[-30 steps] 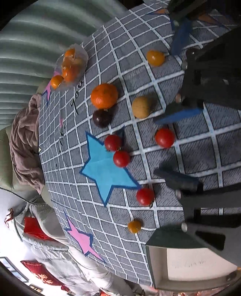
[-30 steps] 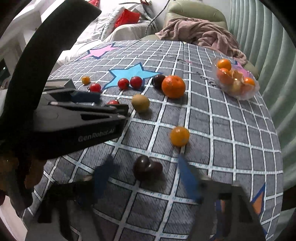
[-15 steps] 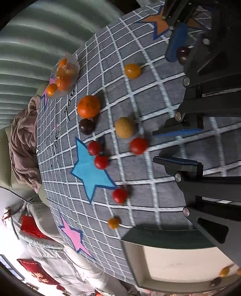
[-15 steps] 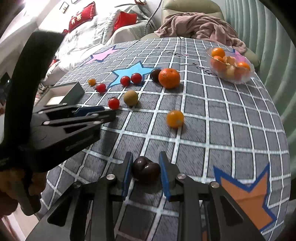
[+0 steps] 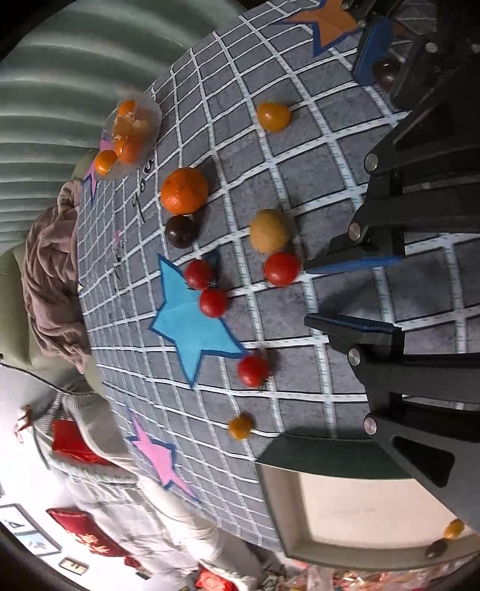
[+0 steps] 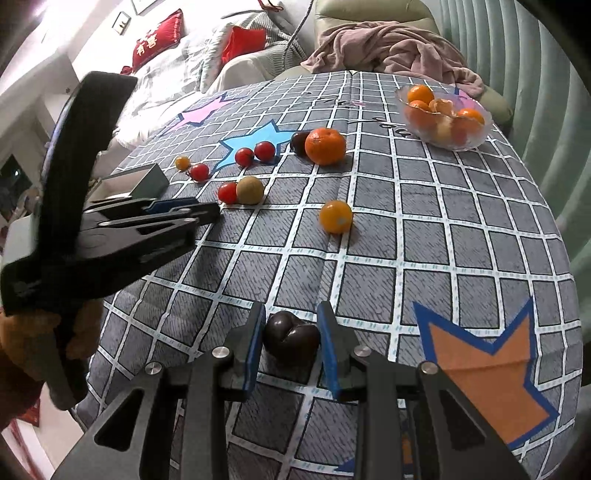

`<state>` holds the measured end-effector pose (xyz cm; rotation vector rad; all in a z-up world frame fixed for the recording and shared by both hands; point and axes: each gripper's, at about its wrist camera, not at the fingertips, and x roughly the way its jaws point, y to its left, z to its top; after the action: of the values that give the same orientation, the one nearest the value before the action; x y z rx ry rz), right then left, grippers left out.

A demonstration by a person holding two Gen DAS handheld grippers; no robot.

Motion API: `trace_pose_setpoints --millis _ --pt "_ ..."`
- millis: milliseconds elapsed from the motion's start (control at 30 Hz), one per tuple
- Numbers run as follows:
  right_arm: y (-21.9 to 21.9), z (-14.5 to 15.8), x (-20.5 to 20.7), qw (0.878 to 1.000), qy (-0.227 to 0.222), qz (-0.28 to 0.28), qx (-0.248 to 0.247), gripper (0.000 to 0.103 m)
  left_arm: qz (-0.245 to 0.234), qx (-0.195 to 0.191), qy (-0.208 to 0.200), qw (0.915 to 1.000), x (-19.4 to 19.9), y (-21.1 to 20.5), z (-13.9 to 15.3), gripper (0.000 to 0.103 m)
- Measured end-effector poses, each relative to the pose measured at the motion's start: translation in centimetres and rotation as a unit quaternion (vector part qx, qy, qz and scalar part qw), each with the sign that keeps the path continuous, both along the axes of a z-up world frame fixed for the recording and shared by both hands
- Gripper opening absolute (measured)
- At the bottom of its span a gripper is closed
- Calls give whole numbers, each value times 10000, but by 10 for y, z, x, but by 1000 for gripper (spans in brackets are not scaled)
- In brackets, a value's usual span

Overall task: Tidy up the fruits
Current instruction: 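Grasp a red cherry tomato with the left tool while the right tool holds the plum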

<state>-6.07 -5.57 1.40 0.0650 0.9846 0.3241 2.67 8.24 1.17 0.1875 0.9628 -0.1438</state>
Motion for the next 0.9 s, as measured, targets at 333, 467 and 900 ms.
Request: trace_pose_setpoints --millis 333,467,900 --pt "-1 0 0 10000 -16 1 65 32 -41 -224 -394 9990 -13 2 6 97" --pt "0 0 0 10000 -17 3 51 32 9 -245 -240 9994 -2 1 5 97" --pt "-3 -1 0 9999 5 -49 120 32 -549 -241 -89 9982 9 -21 0 16"
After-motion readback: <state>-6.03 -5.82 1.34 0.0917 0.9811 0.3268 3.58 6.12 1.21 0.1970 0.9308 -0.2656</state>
